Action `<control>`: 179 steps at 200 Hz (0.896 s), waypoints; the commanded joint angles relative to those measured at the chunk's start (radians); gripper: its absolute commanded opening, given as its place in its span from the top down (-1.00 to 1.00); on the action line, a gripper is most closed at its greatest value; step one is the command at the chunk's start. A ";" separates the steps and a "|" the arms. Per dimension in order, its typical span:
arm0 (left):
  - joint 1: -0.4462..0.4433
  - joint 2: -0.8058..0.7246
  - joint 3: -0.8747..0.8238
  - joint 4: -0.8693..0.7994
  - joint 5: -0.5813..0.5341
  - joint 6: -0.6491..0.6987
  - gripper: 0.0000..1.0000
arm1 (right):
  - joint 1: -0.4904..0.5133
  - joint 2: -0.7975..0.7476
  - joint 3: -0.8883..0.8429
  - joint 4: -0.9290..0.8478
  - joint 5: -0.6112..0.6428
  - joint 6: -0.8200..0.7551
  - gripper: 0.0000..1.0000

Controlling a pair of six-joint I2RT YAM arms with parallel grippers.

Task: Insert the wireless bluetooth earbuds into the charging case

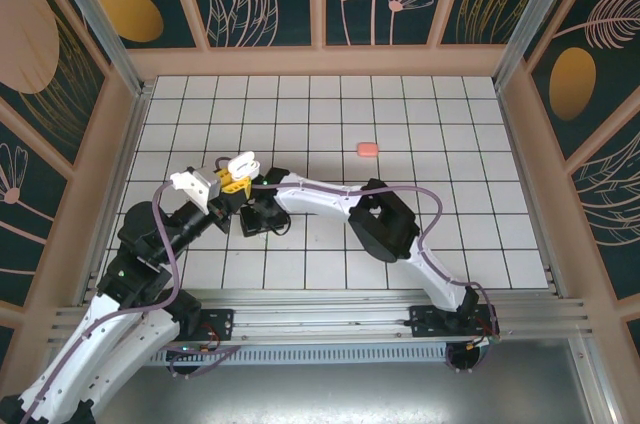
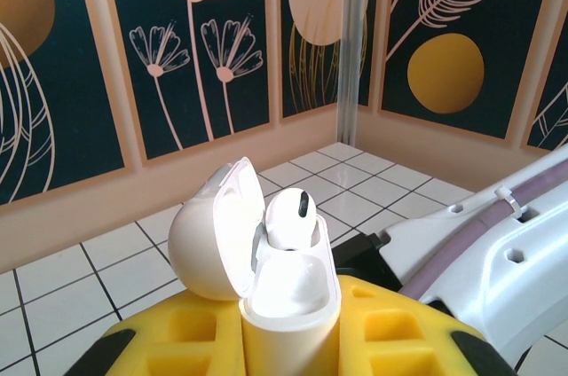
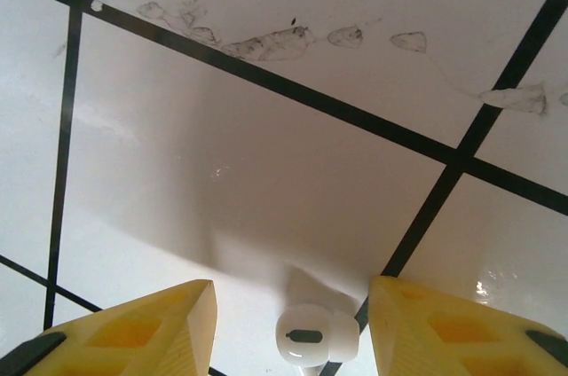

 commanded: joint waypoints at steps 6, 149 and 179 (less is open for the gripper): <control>-0.002 -0.016 0.015 0.005 -0.004 0.011 0.92 | 0.026 0.044 0.031 -0.082 0.017 -0.017 0.03; -0.003 -0.015 0.011 0.019 0.002 -0.002 0.91 | 0.046 0.052 0.020 -0.152 0.070 -0.031 0.15; -0.003 -0.013 0.013 0.018 0.003 -0.003 0.91 | 0.049 0.056 0.021 -0.147 0.069 -0.032 0.16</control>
